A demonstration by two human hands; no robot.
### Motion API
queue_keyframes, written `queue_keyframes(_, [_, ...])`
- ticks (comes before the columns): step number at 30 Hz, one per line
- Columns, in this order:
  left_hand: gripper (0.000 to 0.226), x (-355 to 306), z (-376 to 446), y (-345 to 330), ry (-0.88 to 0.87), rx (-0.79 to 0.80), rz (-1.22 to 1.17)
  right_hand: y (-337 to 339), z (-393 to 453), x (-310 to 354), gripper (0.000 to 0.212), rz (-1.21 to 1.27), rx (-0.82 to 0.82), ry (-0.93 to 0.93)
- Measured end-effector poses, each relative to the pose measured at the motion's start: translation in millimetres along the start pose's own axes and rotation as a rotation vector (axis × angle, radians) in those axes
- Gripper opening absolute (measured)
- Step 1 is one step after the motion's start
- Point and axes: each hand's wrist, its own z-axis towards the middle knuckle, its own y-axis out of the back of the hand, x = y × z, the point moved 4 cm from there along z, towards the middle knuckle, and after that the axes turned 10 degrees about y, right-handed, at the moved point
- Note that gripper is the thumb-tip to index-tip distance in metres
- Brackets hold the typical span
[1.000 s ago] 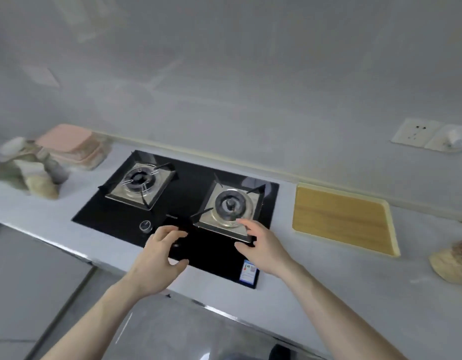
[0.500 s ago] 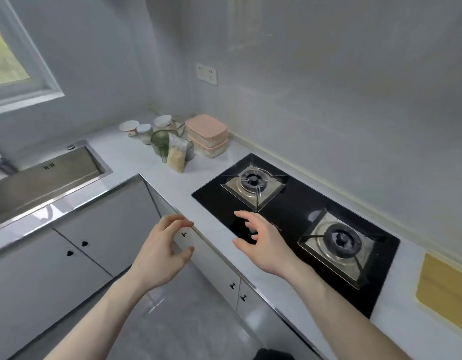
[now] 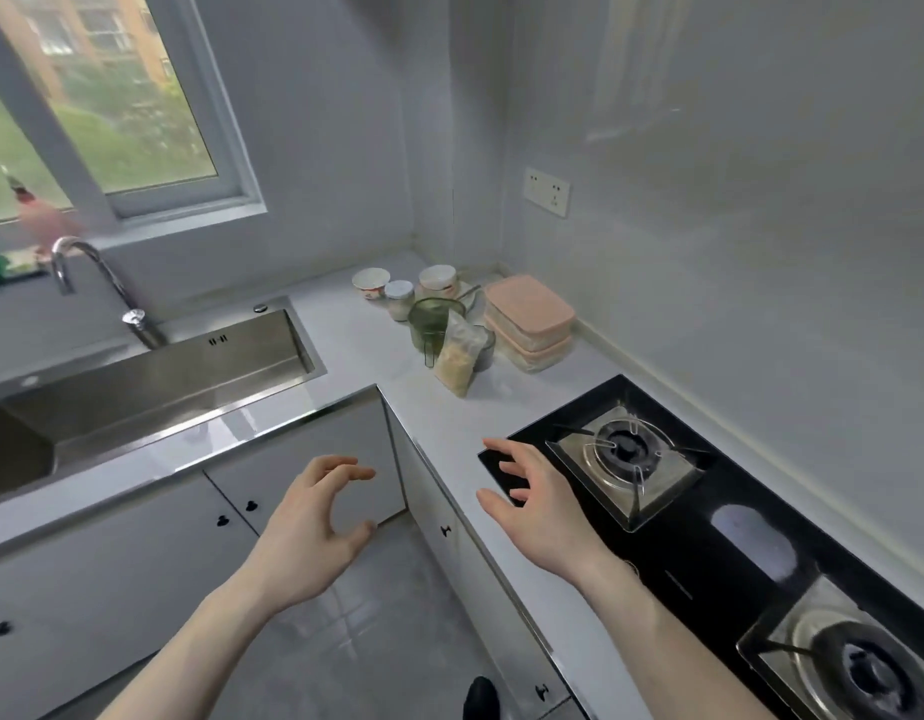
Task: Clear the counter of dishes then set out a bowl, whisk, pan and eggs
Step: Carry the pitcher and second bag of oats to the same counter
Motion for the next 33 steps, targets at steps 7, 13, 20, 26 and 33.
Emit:
queue_keyframes(7, [0.046,-1,99,13,0.005,0.029,0.013,10,90,-25,0.05,0.01,-0.013,-0.045])
queue_keyframes(13, [0.046,18,162,17,0.032,0.057,-0.009,1,161,-33,0.047,-0.01,0.015,-0.076])
queue_keyframes(20, [0.047,64,253,23,0.052,0.149,-0.013,-12,238,-57,0.049,-0.072,-0.033,-0.149])
queue_keyframes(26, [0.048,100,337,25,-0.015,0.277,0.045,-40,291,-74,0.054,-0.066,-0.127,-0.267])
queue_keyframes(33, [0.047,123,422,31,-0.064,0.416,0.152,-63,324,-78,0.051,-0.056,-0.26,-0.354])
